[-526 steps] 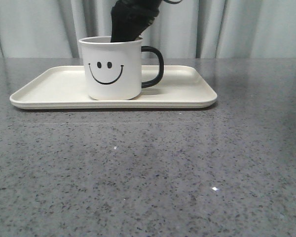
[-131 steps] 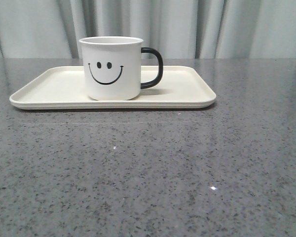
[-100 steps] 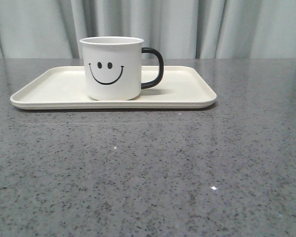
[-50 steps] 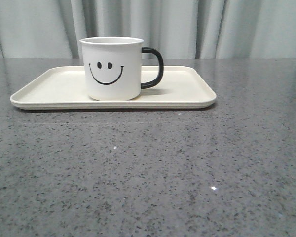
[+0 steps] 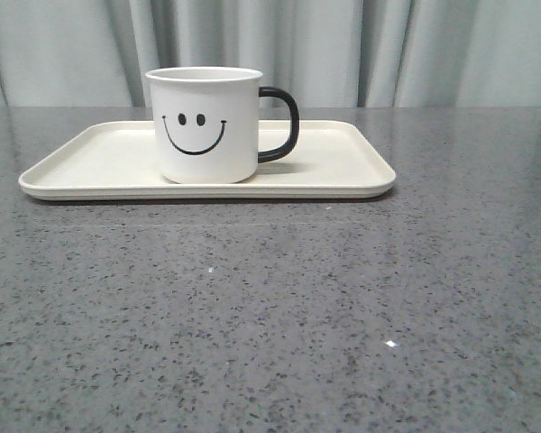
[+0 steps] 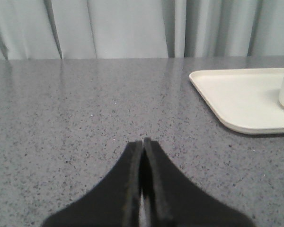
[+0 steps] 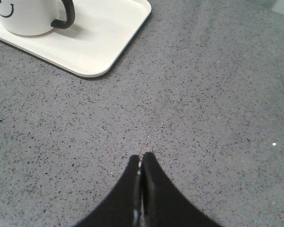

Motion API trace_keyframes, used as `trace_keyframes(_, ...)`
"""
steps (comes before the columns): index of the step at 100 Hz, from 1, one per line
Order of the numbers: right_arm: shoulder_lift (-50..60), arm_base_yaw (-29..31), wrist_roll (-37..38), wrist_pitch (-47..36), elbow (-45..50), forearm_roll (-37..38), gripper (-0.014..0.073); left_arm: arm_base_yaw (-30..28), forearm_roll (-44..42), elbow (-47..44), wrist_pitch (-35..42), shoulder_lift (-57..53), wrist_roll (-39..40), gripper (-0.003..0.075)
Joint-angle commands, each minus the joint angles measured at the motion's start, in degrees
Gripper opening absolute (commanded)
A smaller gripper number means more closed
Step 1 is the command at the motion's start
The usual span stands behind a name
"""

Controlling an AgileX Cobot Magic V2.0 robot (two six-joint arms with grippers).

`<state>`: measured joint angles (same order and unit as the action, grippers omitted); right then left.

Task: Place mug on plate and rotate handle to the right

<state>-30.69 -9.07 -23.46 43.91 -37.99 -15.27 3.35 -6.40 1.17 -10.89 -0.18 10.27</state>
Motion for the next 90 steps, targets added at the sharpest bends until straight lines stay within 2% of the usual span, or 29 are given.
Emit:
trace_keyframes(1,0.0,0.4,-0.2,-3.8,-1.4,-0.6,-0.0067,-0.1,0.4,-0.8,7.4,-0.6,0.0,-0.002)
trace_keyframes(90,0.0,0.4,-0.2,-3.8,-1.4,-0.6,-0.0067,-0.1,-1.6,-1.8,7.0,-1.8,0.0,-0.002)
